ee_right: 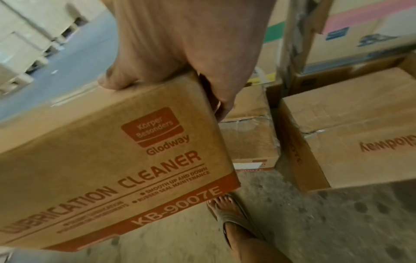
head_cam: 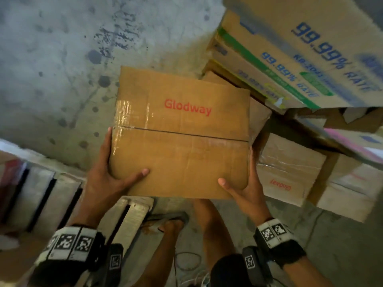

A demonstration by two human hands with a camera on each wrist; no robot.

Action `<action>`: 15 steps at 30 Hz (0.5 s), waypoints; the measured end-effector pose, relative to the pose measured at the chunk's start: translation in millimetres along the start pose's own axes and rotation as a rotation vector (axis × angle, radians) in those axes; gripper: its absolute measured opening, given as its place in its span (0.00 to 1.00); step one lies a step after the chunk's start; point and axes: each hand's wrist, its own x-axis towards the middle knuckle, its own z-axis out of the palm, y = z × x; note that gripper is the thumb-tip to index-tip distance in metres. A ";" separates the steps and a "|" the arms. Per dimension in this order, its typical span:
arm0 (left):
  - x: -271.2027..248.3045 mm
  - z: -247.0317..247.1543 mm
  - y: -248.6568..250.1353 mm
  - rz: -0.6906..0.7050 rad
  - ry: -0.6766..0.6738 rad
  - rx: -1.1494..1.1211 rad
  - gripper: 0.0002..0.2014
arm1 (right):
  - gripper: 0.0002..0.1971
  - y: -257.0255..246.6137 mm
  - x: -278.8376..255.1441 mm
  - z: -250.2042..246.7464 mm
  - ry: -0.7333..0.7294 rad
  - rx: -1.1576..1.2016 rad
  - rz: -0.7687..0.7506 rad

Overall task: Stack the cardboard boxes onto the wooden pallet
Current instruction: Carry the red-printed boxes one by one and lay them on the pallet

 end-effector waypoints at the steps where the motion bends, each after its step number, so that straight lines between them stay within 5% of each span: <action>1: -15.4 -7.7 -13.1 -0.031 0.045 -0.035 0.60 | 0.63 -8.2 -1.1 6.6 -0.037 -0.034 -0.023; 15: -236.1 -62.7 -188.4 -0.432 0.583 -0.451 0.64 | 0.59 -97.6 -59.3 189.9 -0.511 -0.474 -0.320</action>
